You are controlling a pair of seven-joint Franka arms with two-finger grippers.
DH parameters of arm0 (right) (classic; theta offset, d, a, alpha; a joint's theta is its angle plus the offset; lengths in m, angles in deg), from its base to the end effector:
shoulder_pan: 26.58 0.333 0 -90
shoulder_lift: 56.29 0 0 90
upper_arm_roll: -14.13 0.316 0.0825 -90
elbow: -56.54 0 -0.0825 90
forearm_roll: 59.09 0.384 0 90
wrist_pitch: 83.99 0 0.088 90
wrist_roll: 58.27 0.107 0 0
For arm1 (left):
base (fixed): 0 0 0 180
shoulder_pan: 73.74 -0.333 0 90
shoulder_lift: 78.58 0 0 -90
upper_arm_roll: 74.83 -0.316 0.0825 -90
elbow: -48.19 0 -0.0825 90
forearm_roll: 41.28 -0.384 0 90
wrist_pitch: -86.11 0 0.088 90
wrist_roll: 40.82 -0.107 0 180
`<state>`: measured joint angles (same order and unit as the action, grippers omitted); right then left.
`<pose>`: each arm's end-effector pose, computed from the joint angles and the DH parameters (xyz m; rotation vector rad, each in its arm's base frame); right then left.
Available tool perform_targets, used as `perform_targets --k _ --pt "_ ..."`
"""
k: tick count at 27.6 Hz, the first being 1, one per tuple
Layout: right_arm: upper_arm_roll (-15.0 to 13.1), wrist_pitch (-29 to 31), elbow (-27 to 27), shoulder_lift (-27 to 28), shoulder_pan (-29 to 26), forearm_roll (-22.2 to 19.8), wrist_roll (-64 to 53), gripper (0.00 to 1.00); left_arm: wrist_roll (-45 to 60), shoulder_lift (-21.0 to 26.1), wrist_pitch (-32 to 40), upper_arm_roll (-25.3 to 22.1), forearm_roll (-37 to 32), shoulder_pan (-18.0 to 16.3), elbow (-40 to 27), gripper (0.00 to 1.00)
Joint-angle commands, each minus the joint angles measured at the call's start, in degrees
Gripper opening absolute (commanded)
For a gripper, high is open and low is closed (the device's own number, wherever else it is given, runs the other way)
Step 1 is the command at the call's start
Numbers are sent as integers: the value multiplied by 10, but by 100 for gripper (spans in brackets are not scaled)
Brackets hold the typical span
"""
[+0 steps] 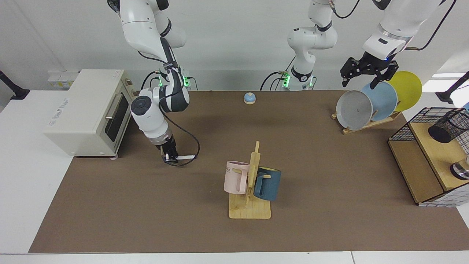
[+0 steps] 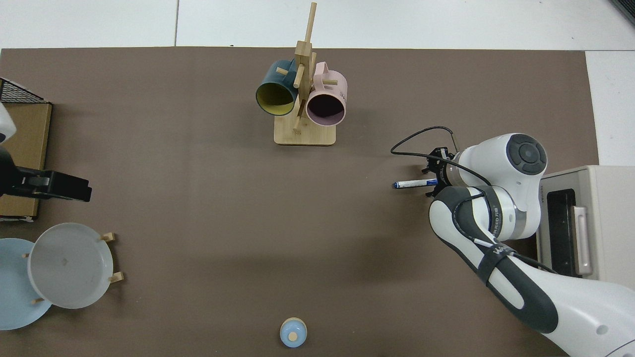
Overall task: Put markers into pen holder
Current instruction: 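Close the right gripper on the white marker, then lift the marker with the right gripper while the left gripper approaches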
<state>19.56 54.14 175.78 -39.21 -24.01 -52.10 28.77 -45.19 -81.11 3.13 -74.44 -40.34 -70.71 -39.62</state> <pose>0.5823 0.0814 0.2867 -2.2529 2.0442 0.0915 0.5270 -0.0335 0.6557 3.1172 -0.2148 -0.0625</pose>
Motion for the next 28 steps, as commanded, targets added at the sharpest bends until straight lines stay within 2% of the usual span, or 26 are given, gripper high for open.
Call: perform_targets --k 1,7,13,19,28 --pt "5 13 7 0 -6 11 -20 11 1 -8 16 2 -3 -7 4 100" --pt "5 7 5 -5 -5 11 -16 1 0 -8 16 2 -7 -7 4 100" --pt "5 -39 2 -41 0 11 -16 0 1 -8 16 2 -7 -6 4 100" --pt "5 -138 -8 -110 1 11 -18 0 -1 -8 14 2 -7 -6 4 100" --pt "4 -325 -71 -202 0 11 -16 0 4 -8 17 5 -2 -5 3 100"
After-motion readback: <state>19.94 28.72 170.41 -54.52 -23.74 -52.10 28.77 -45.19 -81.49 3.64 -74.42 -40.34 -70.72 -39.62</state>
